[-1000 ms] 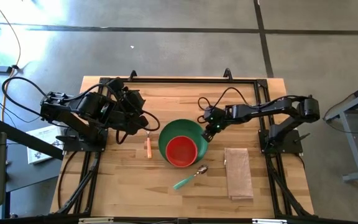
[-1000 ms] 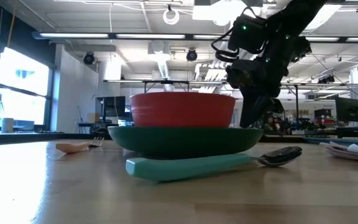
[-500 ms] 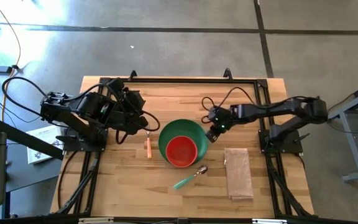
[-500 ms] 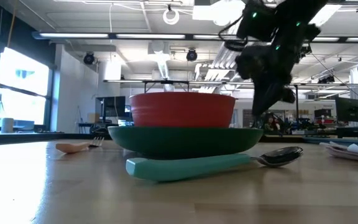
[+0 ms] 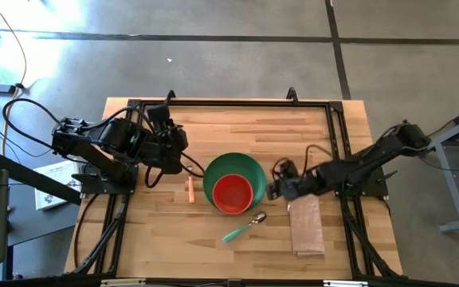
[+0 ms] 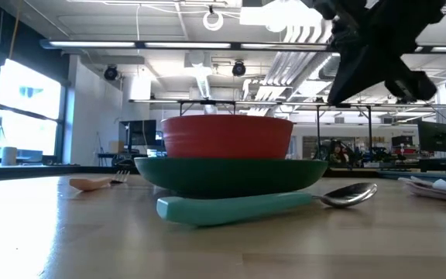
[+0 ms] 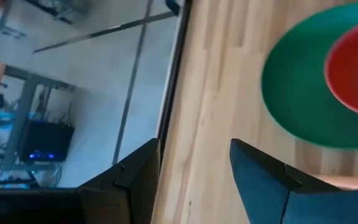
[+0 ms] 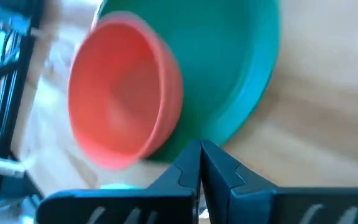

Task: Set table place
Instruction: Put the spoon into the orange bowl

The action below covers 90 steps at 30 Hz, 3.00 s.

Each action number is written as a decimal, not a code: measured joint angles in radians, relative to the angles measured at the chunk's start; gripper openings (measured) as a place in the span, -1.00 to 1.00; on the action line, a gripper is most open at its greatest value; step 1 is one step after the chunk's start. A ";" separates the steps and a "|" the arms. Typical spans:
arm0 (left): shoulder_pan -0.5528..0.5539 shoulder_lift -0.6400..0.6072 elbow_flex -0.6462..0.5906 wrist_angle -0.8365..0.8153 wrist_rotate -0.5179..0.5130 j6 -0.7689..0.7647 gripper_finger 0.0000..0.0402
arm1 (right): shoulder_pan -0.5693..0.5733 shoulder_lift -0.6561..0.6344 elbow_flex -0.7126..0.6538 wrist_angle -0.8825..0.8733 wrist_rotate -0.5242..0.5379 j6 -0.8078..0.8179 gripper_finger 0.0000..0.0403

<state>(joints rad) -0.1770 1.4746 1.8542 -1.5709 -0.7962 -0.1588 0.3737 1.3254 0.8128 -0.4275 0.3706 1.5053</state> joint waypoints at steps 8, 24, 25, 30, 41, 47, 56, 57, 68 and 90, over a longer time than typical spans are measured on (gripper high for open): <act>0.000 0.000 0.000 0.000 0.012 0.029 -0.08 | 0.133 0.108 0.000 0.085 -0.077 0.076 -1.00; 0.000 0.000 0.000 0.002 0.014 -0.059 -0.08 | 0.096 0.116 -0.070 0.081 -0.226 -0.029 -0.44; 0.000 0.000 0.000 0.002 0.014 -0.064 -0.08 | 0.095 0.116 -0.085 0.107 -0.226 -0.029 -0.41; 0.000 0.000 0.000 0.002 0.013 -0.082 -0.08 | 0.096 0.116 -0.161 0.297 -0.227 -0.022 -0.33; 0.000 0.000 0.000 0.001 0.014 -0.071 -0.08 | 0.139 0.116 -0.030 0.349 -0.153 -0.025 -0.35; 0.000 0.000 0.000 0.000 0.017 -0.030 -0.08 | 0.117 0.202 0.174 0.203 -0.112 -0.135 -0.47; 0.000 0.000 0.000 0.000 0.020 0.018 -0.08 | 0.091 0.574 0.574 0.087 -0.167 -0.307 -0.95; 0.000 0.000 0.000 0.000 0.022 0.025 -0.08 | 0.091 0.615 0.619 0.066 -0.170 -0.310 -0.97; 0.000 0.000 0.000 0.000 0.022 0.090 -0.08 | 0.113 0.991 1.097 -0.256 -0.214 -0.302 -1.00; 0.000 -0.001 0.000 0.000 0.022 0.102 -0.08 | 0.147 1.156 1.372 -0.580 -0.343 -0.341 -1.00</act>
<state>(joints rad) -0.1769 1.4734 1.8542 -1.5711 -0.7742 -0.0566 0.5208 2.4817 2.1853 -1.0075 0.0279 1.1643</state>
